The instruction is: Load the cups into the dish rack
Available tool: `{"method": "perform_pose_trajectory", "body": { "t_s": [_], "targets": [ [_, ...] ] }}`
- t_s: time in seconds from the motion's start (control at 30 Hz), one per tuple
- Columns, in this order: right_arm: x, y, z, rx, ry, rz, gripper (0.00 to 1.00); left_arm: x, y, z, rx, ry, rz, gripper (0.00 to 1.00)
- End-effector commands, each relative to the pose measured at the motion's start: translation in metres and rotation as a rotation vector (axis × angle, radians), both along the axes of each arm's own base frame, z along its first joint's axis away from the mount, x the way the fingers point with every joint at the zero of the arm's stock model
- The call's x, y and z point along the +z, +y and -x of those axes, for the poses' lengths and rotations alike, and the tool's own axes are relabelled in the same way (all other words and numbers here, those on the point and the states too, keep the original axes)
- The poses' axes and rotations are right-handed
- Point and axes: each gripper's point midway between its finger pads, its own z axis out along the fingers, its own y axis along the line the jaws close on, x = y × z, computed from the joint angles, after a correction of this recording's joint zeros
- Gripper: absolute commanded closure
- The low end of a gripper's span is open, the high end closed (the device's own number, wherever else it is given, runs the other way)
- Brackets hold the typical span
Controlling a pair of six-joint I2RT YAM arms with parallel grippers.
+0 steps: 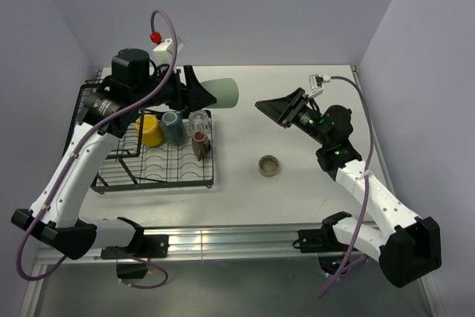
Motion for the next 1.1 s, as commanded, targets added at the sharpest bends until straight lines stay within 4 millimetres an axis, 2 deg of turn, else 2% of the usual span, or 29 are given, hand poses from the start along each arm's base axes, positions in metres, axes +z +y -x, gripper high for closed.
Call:
{"method": "perform_pose_trajectory", "body": {
  "t_s": [0.0,0.03,0.1,0.2,0.27,0.37,0.5,0.7,0.87,1.07],
  "targets": [
    [-0.008,-0.018,-0.011,-0.14,0.012,0.161,0.5,0.004,0.033,-0.009,0.116,-0.052,-0.176,1.0],
    [-0.021,-0.022,-0.013,-0.164,0.04,0.217,0.5,-0.009,0.04,-0.007,0.129,-0.019,-0.236,1.0],
    [-0.02,-0.026,-0.012,-0.185,0.037,0.254,0.5,-0.017,0.053,-0.012,0.207,-0.015,-0.301,1.0],
    [-0.032,-0.03,-0.011,-0.191,0.051,0.306,0.5,-0.037,0.064,-0.013,0.272,0.02,-0.378,1.0],
    [-0.04,-0.031,-0.011,-0.189,0.064,0.334,0.5,-0.058,0.079,-0.015,0.357,0.071,-0.487,1.0],
    [-0.05,-0.031,-0.012,-0.184,0.075,0.365,0.5,-0.067,0.084,-0.008,0.401,0.096,-0.531,1.0],
    [-0.06,-0.027,-0.013,-0.157,0.085,0.396,0.5,-0.08,0.108,-0.007,0.516,0.13,-0.624,1.0],
    [-0.073,-0.022,-0.014,-0.137,0.098,0.428,0.49,-0.114,0.11,0.001,0.51,0.206,-0.71,1.0],
    [-0.077,-0.02,-0.015,-0.13,0.097,0.442,0.5,-0.131,0.111,0.007,0.528,0.253,-0.747,1.0],
    [-0.088,-0.019,-0.013,-0.113,0.123,0.461,0.5,-0.156,0.125,0.019,0.581,0.319,-0.814,1.0]
  ]
}}
